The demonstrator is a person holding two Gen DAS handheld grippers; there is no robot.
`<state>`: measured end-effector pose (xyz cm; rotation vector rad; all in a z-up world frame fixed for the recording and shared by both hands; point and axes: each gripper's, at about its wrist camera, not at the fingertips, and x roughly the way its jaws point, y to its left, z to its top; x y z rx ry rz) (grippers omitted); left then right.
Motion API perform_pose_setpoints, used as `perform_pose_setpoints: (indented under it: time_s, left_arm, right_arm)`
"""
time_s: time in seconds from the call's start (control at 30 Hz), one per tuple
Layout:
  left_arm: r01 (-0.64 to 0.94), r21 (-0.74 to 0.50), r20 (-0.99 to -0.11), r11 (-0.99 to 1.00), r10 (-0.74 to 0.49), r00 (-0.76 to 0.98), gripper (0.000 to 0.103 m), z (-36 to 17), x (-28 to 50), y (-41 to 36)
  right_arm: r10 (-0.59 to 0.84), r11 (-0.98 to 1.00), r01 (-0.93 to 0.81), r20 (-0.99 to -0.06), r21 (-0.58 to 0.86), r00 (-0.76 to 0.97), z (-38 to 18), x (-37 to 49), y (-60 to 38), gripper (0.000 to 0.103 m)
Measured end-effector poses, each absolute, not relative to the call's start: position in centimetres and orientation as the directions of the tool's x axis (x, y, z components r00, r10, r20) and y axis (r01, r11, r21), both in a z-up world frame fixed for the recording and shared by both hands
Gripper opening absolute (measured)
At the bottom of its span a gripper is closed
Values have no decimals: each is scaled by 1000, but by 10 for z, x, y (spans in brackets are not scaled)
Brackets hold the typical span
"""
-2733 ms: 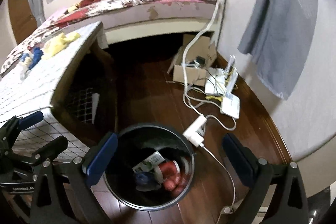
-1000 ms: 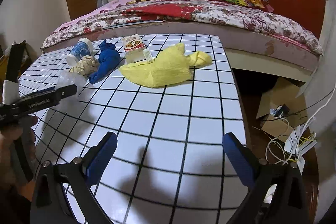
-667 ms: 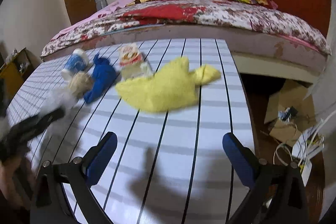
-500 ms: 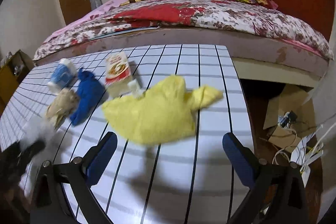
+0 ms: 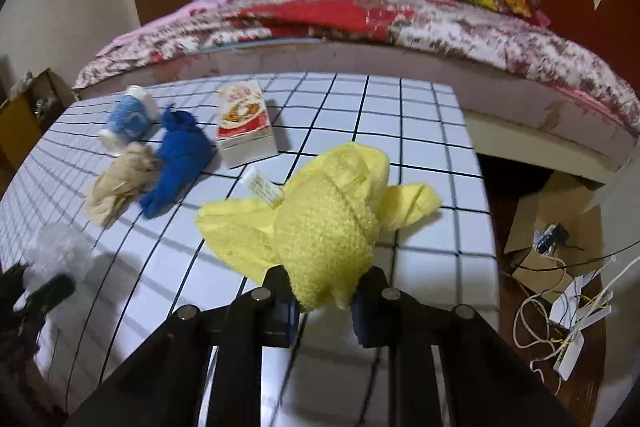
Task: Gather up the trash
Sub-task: 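Grasp the clear plastic bag with the left tool while the right tool grasps the yellow cloth, then carry plastic bag and yellow cloth over the bin and open both tools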
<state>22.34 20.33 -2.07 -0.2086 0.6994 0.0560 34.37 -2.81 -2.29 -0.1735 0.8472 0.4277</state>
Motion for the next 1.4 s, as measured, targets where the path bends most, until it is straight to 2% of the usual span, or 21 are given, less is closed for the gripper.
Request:
perform_pose_setpoints:
  time_s: [0.33,0.63,1.1,1.4]
  left_arm:
    - [-36,-171,-619,985,-79,782,52,-9,192,154]
    - [52,-166,-592,985,-141,793,52,4,165,105]
    - [157,-151,-586,976,-216,781,52,12,144,30]
    - [229,-129,-609,965,-260,750,52,5,137,-14]
  right_arm:
    - [341,905,-423,-678,49,651,28,261,-87,21]
    - [319,934,-346,-630,84,708,49,201,-149,21]
    - [248,962,-261,-629,74,737,48,149,-227,21]
    - [199,976,-209,-662,66,723,30,130,-274,21]
